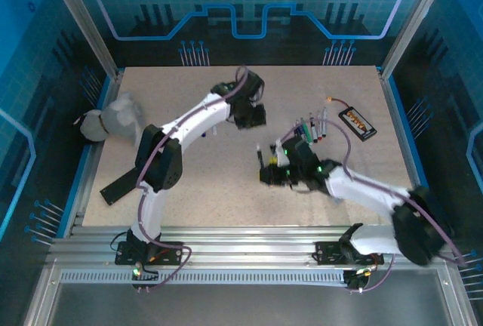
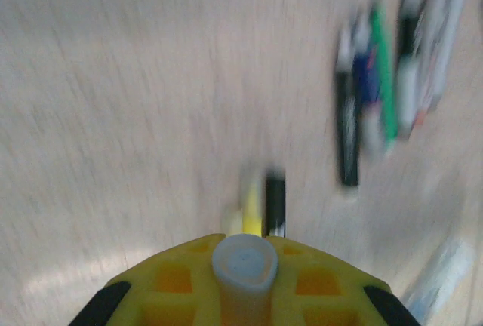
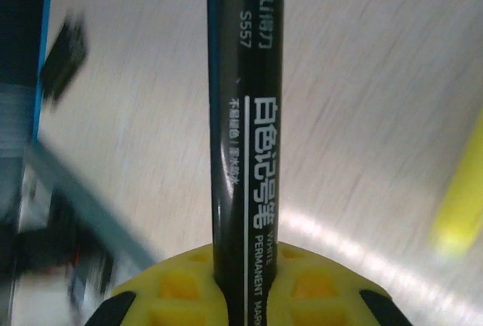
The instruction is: Open the pen caps
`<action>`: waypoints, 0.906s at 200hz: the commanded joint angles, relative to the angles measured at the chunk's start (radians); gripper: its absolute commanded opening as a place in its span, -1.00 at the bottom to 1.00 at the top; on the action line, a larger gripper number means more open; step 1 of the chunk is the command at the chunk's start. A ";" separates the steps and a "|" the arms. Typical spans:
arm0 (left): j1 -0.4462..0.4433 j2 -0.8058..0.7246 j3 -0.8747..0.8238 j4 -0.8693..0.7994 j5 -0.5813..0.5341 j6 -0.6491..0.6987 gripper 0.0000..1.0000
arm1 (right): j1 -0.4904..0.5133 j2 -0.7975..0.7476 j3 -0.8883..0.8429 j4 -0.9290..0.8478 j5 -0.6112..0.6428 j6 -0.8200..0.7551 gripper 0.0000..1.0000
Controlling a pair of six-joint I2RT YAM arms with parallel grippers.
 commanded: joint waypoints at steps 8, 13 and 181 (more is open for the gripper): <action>0.129 0.104 0.216 -0.078 -0.108 0.061 -1.00 | 0.107 -0.211 -0.107 -0.211 -0.001 0.088 -1.00; 0.124 0.107 0.226 -0.081 -0.105 0.061 -1.00 | 0.099 -0.226 -0.104 -0.229 0.012 0.079 -1.00; 0.079 0.051 -0.245 -0.049 -0.298 0.134 -1.00 | -0.323 0.628 0.647 -0.468 0.458 -0.382 -1.00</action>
